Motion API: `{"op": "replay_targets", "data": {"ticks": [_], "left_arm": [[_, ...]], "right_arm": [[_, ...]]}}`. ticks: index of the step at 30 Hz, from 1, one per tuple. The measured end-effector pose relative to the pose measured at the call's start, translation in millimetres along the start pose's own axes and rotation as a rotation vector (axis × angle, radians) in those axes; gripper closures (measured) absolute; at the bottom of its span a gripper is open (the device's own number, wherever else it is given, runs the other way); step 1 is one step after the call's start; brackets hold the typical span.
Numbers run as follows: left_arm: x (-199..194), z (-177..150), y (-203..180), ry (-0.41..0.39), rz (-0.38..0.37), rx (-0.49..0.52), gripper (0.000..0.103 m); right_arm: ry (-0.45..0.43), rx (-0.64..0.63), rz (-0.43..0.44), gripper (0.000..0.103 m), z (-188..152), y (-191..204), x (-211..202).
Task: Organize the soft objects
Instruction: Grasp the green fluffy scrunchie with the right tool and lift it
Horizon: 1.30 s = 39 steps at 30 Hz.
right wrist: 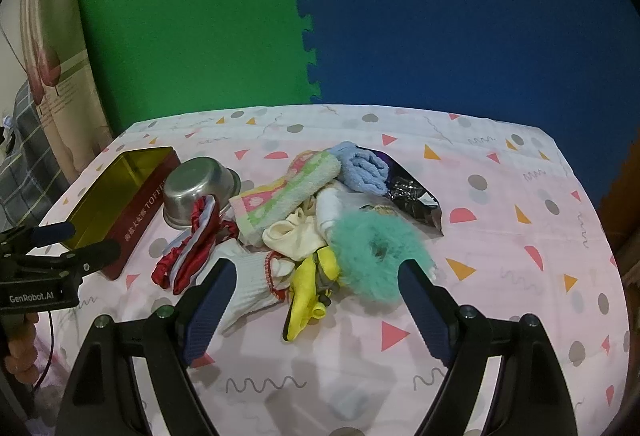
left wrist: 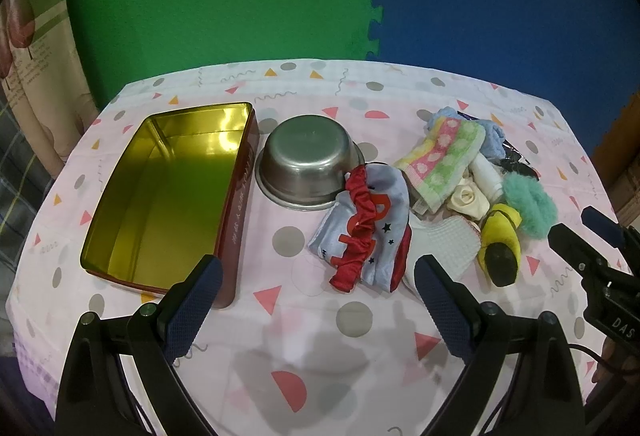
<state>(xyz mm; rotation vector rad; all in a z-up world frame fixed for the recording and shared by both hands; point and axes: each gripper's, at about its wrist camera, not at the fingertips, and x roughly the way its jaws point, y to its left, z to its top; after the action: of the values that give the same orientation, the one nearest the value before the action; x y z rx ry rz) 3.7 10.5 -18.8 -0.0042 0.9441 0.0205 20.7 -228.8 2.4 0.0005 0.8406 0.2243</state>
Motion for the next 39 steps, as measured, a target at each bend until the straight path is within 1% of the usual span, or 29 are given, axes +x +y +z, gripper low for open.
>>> {"op": "replay_targets", "data": {"ticks": [9, 20, 25, 29, 33, 35, 37, 39], "left_arm": [[4, -1, -1, 0.008, 0.001, 0.001, 0.007], [15, 1, 0, 0.032, 0.007, 0.005, 0.007], [21, 3, 1, 0.046, 0.014, 0.005, 0.007], [25, 4, 1, 0.055, 0.019, 0.006, 0.007], [30, 4, 0, 0.061, 0.023, 0.006, 0.007], [32, 4, 2, 0.065, 0.023, 0.006, 0.007], [34, 5, 2, 0.069, 0.027, 0.006, 0.007], [36, 5, 3, 0.073, 0.029, 0.007, 0.007]], "right_arm": [[0.005, 0.01, -0.011, 0.017, 0, -3, 5], [0.044, 0.002, -0.044, 0.018, -6, -14, 20], [0.039, 0.029, -0.062, 0.018, -6, -24, 25], [0.034, 0.026, -0.084, 0.018, -4, -30, 29], [0.036, 0.03, -0.088, 0.018, -2, -34, 34], [0.038, 0.029, -0.091, 0.022, -2, -35, 37], [0.04, 0.034, -0.093, 0.032, -1, -38, 41], [0.048, 0.041, -0.094, 0.033, 0, -41, 47]]}}
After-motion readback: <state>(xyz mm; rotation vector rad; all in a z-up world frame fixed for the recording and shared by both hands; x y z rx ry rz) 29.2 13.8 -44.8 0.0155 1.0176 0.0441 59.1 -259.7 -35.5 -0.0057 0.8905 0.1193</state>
